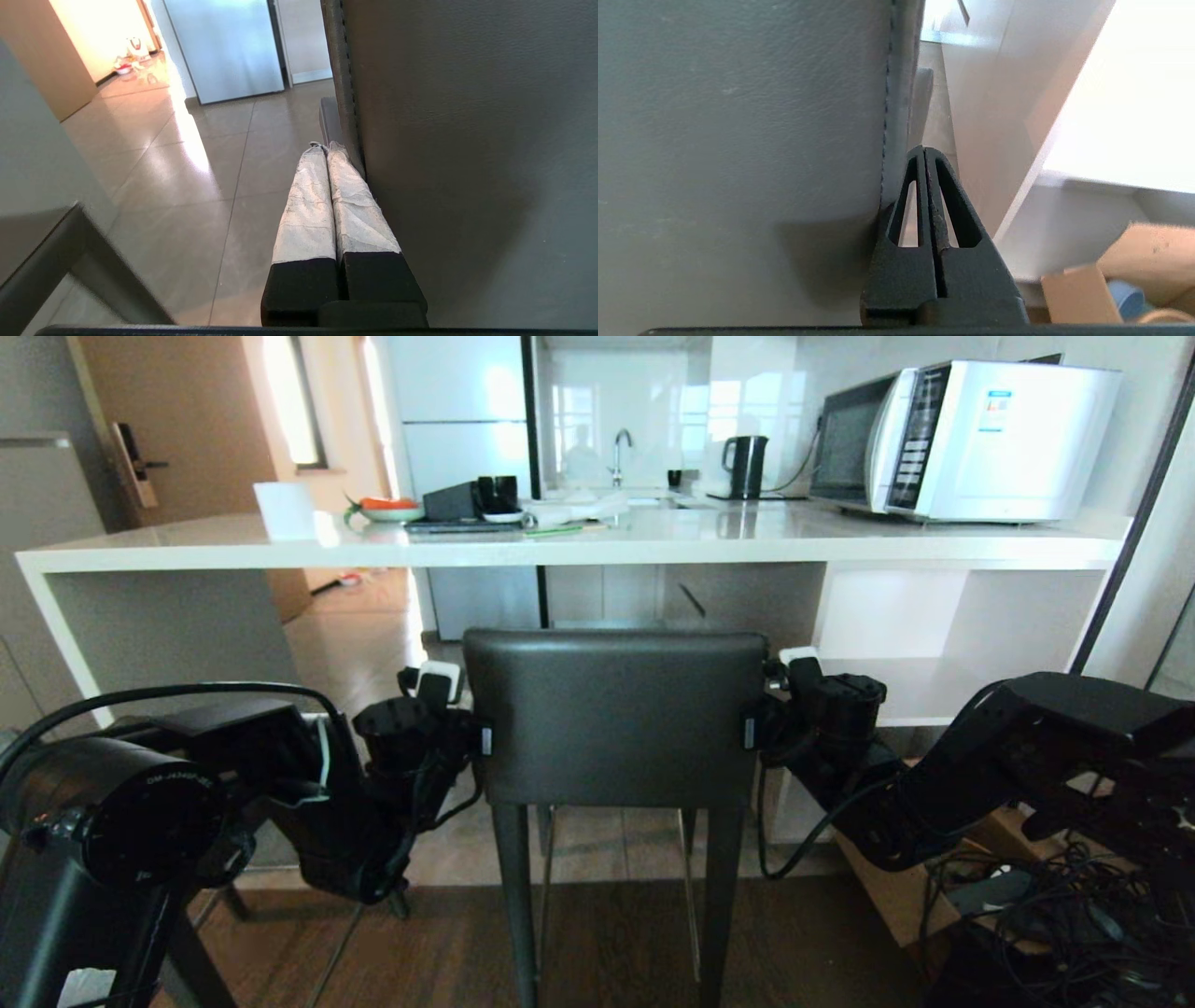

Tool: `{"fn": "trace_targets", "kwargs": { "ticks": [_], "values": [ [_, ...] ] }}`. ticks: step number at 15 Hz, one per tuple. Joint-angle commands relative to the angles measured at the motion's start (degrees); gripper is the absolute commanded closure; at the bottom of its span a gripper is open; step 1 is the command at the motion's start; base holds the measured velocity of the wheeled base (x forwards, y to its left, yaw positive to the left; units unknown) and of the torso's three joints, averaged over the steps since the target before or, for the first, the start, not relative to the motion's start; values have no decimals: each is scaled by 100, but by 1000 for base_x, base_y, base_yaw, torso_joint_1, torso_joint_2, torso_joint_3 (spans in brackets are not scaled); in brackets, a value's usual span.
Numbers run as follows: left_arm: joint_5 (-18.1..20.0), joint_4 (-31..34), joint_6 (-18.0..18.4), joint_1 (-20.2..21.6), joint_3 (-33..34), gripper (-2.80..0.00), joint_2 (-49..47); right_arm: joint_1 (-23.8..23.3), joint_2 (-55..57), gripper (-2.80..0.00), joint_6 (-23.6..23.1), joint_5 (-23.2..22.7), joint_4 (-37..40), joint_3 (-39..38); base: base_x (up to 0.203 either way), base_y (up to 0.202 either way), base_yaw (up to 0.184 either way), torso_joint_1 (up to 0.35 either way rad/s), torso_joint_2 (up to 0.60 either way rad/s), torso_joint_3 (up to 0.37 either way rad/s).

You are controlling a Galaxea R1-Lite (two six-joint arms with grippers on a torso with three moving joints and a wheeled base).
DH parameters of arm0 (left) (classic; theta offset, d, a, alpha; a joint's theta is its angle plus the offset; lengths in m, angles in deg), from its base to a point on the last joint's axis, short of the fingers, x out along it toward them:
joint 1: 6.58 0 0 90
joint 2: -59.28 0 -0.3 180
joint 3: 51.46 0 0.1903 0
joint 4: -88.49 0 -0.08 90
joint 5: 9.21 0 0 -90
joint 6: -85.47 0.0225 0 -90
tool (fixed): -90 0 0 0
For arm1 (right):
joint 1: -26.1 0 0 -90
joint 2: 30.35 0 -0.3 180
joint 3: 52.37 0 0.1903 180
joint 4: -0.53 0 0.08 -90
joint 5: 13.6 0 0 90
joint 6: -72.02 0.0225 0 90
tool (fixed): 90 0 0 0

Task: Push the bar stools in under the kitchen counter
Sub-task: Push the gray chair back under the dining table

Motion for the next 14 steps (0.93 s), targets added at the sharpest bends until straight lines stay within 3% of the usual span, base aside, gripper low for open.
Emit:
{"fn": "trace_targets", "kwargs": {
  "ticks": [1,14],
  "values": [
    [10,-47,13,1,25,0,25,-7,-5,0,-31,25,-43,15,188,0,2,4,5,-2],
    [36,-12,13,-78,-65,0,8,-44,-5,0,-40,34,89,149,189,0,2,3,2,2]
  ]
}}
